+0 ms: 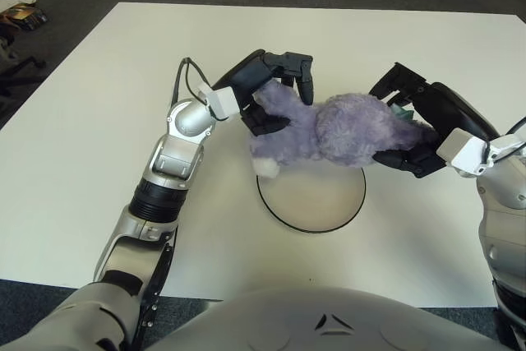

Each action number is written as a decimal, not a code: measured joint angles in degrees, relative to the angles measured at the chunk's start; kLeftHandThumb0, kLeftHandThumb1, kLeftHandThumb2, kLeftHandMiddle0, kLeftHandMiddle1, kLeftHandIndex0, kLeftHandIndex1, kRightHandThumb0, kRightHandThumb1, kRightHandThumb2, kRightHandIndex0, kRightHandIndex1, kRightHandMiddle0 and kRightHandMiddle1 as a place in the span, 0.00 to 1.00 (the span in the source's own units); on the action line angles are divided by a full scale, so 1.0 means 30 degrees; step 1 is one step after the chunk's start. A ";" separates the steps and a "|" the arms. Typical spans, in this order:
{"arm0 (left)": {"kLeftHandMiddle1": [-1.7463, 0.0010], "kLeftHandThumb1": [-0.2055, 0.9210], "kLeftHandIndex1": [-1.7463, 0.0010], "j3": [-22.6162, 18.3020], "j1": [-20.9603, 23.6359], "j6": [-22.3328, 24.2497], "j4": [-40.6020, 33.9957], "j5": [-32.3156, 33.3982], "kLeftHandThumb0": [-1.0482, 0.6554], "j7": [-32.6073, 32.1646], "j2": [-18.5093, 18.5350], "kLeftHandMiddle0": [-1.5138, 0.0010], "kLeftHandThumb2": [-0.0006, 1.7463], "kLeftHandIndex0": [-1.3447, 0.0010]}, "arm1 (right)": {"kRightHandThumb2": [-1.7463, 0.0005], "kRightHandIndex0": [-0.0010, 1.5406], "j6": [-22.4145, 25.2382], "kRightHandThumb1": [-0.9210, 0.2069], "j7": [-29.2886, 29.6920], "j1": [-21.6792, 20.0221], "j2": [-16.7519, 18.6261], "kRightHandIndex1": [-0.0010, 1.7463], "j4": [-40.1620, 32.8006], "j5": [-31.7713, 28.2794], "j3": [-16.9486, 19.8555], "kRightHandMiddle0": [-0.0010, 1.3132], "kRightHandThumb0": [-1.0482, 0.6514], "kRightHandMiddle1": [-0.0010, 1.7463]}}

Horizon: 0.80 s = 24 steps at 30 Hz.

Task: Put the doll into the plate.

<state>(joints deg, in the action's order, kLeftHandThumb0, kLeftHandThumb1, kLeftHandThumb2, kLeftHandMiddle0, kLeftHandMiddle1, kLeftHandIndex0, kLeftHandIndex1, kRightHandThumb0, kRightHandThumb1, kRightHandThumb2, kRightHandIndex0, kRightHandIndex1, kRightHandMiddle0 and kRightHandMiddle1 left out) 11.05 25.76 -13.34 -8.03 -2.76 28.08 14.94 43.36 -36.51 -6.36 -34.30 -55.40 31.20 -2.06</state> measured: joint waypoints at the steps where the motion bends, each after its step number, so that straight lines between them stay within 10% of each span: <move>1: 0.00 0.38 0.23 -0.0007 0.0014 -0.0062 0.0030 0.0000 0.61 0.0000 0.0013 0.56 0.74 0.47 | 0.31 0.04 0.0200 0.76 -0.0053 -0.0053 -0.0014 0.51 -0.0083 0.0011 -0.0017 0.00 0.40 0.71; 8: 0.03 0.61 0.15 -0.0050 0.0062 -0.0064 0.0125 0.0141 0.61 0.0175 0.0255 0.67 0.59 0.65 | 0.29 0.05 0.2204 0.77 -0.0147 -0.0589 -0.0001 0.50 -0.0770 0.0011 -0.0229 0.00 0.43 0.69; 13: 0.22 0.41 0.17 -0.0137 0.0093 -0.0088 0.0530 0.0353 0.32 0.0356 0.0426 0.83 0.61 0.88 | 0.31 0.05 0.3025 0.76 -0.0138 -0.0657 -0.0002 0.49 -0.1101 -0.0010 -0.0351 0.00 0.39 0.67; 24: 0.40 0.40 0.25 -0.0352 0.0143 -0.0667 0.1187 0.0773 0.22 0.0403 0.0478 0.88 0.58 1.00 | 0.36 0.02 0.3177 0.72 0.0000 -0.0700 -0.0481 0.46 -0.1283 0.0091 -0.0565 0.00 0.32 0.66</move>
<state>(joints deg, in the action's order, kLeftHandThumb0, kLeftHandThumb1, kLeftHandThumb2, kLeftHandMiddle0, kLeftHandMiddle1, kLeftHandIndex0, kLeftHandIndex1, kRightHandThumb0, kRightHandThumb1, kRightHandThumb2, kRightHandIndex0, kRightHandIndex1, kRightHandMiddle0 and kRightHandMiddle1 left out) 9.99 26.19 -15.34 -4.47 -0.44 29.29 16.37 52.89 -36.50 -8.46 -35.74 -59.25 31.48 -3.75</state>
